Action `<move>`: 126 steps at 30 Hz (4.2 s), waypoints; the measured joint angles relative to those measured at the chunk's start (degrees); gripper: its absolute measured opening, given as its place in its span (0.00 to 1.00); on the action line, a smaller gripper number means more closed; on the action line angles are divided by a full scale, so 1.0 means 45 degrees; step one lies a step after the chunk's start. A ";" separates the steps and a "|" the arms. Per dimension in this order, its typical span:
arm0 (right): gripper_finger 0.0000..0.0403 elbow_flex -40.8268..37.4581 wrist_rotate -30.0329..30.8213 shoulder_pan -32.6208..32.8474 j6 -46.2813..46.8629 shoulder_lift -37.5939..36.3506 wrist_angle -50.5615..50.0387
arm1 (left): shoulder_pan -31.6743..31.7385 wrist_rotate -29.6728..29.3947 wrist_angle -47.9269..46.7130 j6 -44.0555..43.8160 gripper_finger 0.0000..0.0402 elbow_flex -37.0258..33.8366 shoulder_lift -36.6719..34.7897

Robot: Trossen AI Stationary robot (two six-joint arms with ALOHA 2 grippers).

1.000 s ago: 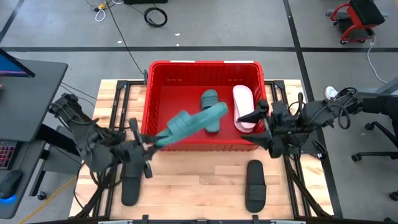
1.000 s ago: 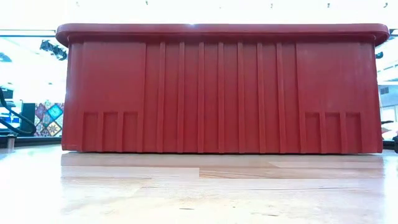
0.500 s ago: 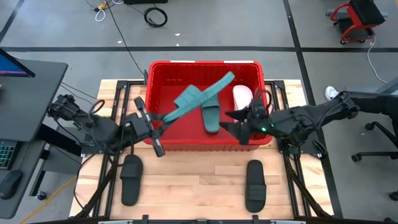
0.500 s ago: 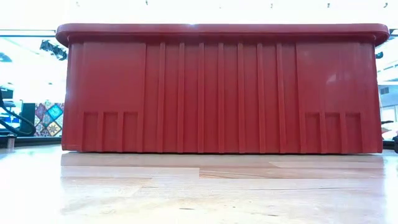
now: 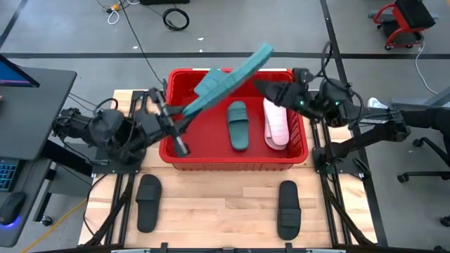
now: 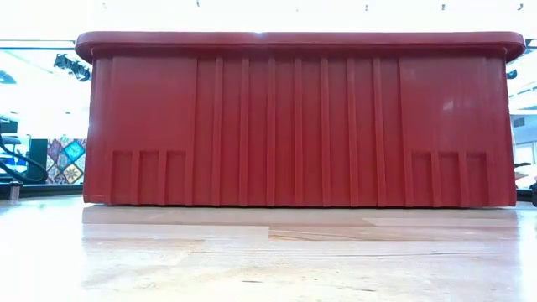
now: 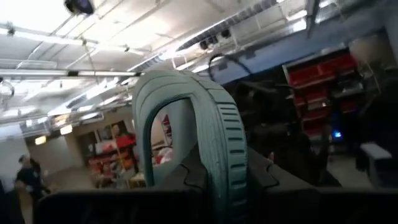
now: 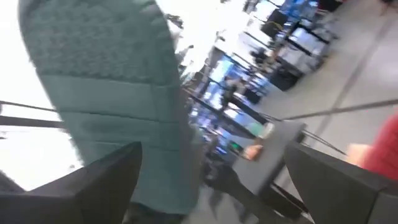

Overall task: Pick and place slides into bin
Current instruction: Stack the blue slipper on top of the other blue slipper in the red bin

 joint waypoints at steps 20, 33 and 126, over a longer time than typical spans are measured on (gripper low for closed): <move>0.99 -0.0005 -0.5408 -0.4564 -0.1483 -0.0283 0.1929 | 0.4122 0.3956 0.2303 -0.4252 0.11 -0.0010 0.1323; 0.98 0.0000 -0.8855 -0.6849 -0.3007 -0.1121 0.2043 | 0.4750 0.5084 0.6010 -0.8980 0.11 0.0005 0.3248; 0.14 -0.0005 -1.4587 -0.9070 -0.4862 0.8276 -0.5869 | 0.5381 0.3519 -0.8189 -0.9244 0.75 0.0000 -0.0810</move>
